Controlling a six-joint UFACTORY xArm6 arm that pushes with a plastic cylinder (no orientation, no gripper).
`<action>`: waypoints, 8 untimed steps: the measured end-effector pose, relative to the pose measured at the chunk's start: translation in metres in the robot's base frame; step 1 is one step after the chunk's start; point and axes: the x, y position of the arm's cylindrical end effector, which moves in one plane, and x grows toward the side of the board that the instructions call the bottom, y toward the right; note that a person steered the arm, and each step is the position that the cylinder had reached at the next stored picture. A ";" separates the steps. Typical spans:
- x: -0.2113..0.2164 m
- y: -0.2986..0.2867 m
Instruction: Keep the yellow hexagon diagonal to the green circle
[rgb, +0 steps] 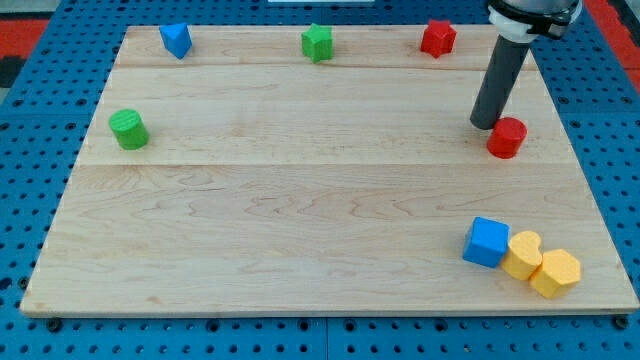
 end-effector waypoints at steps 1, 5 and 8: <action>0.000 0.000; -0.024 0.000; -0.041 0.000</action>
